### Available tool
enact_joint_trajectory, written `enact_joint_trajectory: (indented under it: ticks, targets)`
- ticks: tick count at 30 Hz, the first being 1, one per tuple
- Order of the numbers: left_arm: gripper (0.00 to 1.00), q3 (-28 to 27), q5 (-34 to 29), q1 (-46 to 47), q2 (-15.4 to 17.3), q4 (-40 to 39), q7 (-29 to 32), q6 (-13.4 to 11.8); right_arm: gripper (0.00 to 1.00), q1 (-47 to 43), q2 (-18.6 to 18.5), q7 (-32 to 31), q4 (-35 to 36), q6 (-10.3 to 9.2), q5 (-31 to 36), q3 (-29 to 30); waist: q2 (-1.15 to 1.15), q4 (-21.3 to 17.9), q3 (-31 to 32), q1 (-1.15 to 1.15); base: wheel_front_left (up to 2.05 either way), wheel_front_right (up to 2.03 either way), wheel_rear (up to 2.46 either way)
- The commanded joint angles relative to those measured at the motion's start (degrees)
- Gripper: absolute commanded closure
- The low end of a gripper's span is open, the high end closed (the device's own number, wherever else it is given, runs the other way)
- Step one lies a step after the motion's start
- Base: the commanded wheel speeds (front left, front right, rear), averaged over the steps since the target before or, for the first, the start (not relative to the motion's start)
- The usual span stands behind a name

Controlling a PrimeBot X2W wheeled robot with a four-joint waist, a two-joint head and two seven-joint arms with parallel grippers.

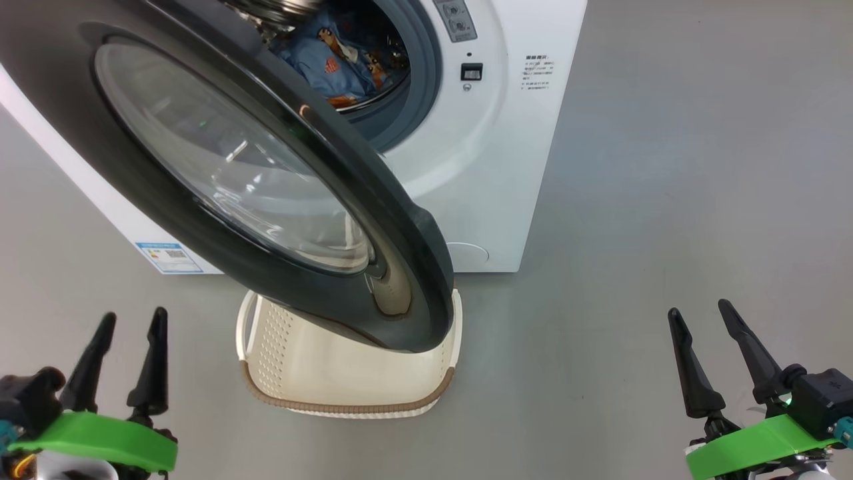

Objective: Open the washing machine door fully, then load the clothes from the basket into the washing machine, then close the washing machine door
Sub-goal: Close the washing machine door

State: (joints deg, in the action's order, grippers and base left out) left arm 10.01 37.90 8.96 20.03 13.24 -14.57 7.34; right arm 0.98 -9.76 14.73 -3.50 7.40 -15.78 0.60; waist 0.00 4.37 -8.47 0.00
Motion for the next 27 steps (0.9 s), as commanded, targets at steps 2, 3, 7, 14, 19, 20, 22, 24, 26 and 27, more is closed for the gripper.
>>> enact_joint_trajectory:
  ticks: [2, 3, 7, 14, 19, 20, 22, 24, 26, 27]
  targets:
    - [0.00, -4.17, -3.97, 0.02, 0.36, -2.02, -0.41, 0.14, 0.00, -0.41, -0.96, 0.27, 1.19, 0.09, 0.72, -1.08, 0.00, -0.15, -0.14, 0.00, 0.00, 0.00, 0.00]
    - [0.00, -5.00, -6.50, -0.26, -0.18, -2.44, -0.41, 0.14, 0.00, -0.39, -0.98, 0.27, 1.16, 0.09, 0.69, -1.05, 0.00, -0.21, -0.19, 0.00, 0.00, 0.00, 0.00]
    - [0.00, -7.23, -12.83, -2.09, -3.27, -3.31, -0.42, 0.14, 0.00, -0.33, -1.02, 0.27, 0.88, 0.09, 0.59, -1.09, 0.00, -0.61, -0.18, 0.00, 0.00, 0.00, 0.00]
    - [0.00, -8.51, -15.46, -3.49, -4.97, -1.64, -0.42, 0.14, 0.00, -0.28, -0.90, 0.27, 0.78, 0.09, 0.54, -1.02, 0.00, -0.84, -0.34, 0.00, 0.00, 0.00, 0.00]
    - [0.00, -8.87, -16.13, -3.45, -5.51, -1.44, -0.42, 0.14, 0.00, -0.32, -0.86, 0.27, 0.96, 0.09, 0.59, -0.81, 0.00, -0.72, -0.45, 0.00, 0.00, 0.00, 0.00]
    - [0.00, -8.87, -16.19, -3.43, -5.52, -1.46, -0.42, 0.14, 0.00, -0.31, -0.85, 0.27, 0.97, 0.09, 0.62, -0.79, 0.00, -0.68, -0.45, 0.00, 0.00, 0.00, 0.00]
    - [0.00, -8.81, -16.24, -3.39, -5.50, -1.52, -0.42, 0.14, 0.00, -0.28, -0.80, 0.27, 1.01, 0.09, 0.68, -0.74, 0.00, -0.60, -0.47, 0.00, 0.00, 0.00, 0.00]
    - [0.00, -8.69, -16.29, -3.30, -5.46, -1.66, -0.42, 0.14, 0.00, -0.25, -0.70, 0.27, 1.06, 0.09, 0.74, -0.69, 0.00, -0.51, -0.49, 0.00, 0.00, 0.00, 0.00]
    - [0.00, -8.40, -16.51, -3.22, -5.35, -1.82, -0.42, 0.14, 0.00, -0.21, -0.58, 0.27, 1.10, 0.09, 0.83, -0.67, 0.00, -0.44, -0.53, 0.00, 0.00, 0.00, 0.00]
    - [0.00, -8.38, -16.60, -3.16, -5.38, -1.93, -0.42, 0.14, 0.00, -0.17, -0.52, 0.27, 1.12, 0.09, 0.87, -0.66, 0.00, -0.41, -0.57, 0.00, 0.00, 0.00, 0.00]
